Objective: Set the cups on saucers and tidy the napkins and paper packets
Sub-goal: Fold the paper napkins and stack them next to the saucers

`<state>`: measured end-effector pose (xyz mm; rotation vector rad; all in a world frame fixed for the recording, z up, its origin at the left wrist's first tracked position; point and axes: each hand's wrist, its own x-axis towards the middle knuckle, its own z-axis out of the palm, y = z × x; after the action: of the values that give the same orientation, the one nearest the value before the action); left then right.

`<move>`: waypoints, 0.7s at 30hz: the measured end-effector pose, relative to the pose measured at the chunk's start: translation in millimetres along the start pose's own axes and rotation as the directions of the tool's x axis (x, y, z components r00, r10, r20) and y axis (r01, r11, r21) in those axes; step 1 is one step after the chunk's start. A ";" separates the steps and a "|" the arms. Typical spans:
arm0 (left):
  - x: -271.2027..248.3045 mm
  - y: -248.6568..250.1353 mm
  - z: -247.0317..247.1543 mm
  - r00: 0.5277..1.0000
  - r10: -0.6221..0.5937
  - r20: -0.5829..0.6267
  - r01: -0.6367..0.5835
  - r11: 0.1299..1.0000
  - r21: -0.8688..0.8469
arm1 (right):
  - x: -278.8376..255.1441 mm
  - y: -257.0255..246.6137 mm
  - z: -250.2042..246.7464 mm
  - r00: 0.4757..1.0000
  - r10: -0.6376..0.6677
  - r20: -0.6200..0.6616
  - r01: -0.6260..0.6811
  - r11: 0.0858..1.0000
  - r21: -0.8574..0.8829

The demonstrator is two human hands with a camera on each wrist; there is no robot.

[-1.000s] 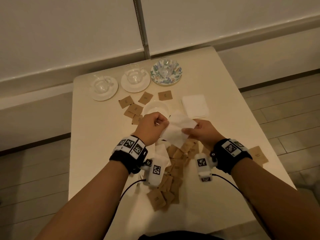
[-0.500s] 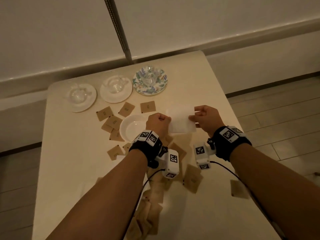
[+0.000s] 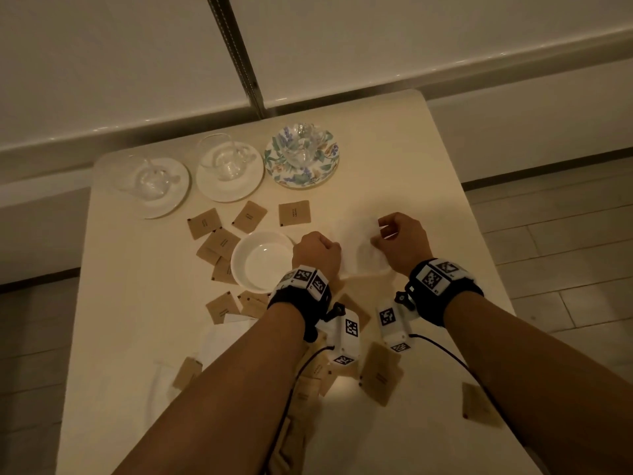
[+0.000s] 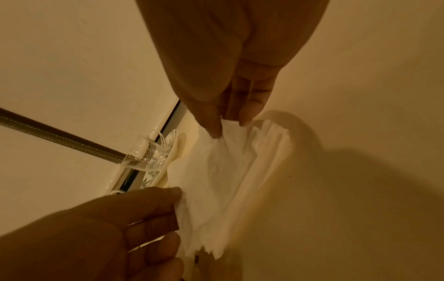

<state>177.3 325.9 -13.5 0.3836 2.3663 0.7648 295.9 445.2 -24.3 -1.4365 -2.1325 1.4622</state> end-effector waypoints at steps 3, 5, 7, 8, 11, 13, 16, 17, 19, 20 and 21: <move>-1.9 -4.2 3.2 1.000 0.011 0.008 -0.012 1.000 0.010 | 2.3 1.8 1.5 1.000 0.020 0.000 -0.020 1.000 -0.023; -4.2 -7.0 4.6 1.000 0.012 0.018 -0.013 1.000 0.005 | 3.1 3.8 2.3 0.999 0.032 -0.001 -0.032 0.999 -0.023; -6.3 -7.5 4.7 1.000 0.019 0.025 -0.019 1.000 0.004 | 1.9 5.1 3.5 0.999 0.034 -0.017 -0.035 0.999 -0.028; -7.4 -7.2 4.3 0.999 0.034 0.021 -0.034 0.999 0.007 | 0.8 5.4 4.1 0.999 0.026 -0.036 -0.028 0.999 -0.040; -13.0 -1.8 3.6 0.984 0.166 -0.060 -0.165 0.986 0.021 | -2.2 4.2 6.0 0.988 -0.032 -0.149 0.022 0.997 -0.069; -19.7 5.7 3.3 0.944 0.321 -0.081 -0.319 0.947 0.042 | -5.0 -1.4 6.4 0.971 -0.105 -0.214 0.093 0.994 -0.064; -22.2 14.4 4.1 0.899 0.429 0.092 -0.438 0.881 0.179 | -7.5 -11.3 10.6 0.961 -0.268 -0.073 0.248 0.946 -0.207; -20.3 15.8 5.0 0.892 0.424 0.154 -0.450 0.864 0.225 | -8.3 -14.0 13.1 0.954 -0.299 0.034 0.297 0.917 -0.266; -16.1 15.5 7.8 0.893 0.377 0.247 -0.441 0.845 0.303 | -9.3 -15.7 17.4 0.931 -0.291 0.222 0.359 0.847 -0.393; -14.5 13.6 9.6 0.895 0.347 0.280 -0.430 0.838 0.336 | -9.4 -14.4 19.0 0.924 -0.266 0.276 0.369 0.810 -0.455; -13.6 11.5 11.2 0.897 0.323 0.302 -0.420 0.834 0.358 | -9.6 -12.1 20.1 0.921 -0.243 0.304 0.372 0.778 -0.506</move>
<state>195.8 333.8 -7.4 1.0873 2.2418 0.3403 281.4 424.7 -21.5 -0.9980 -2.9426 0.9484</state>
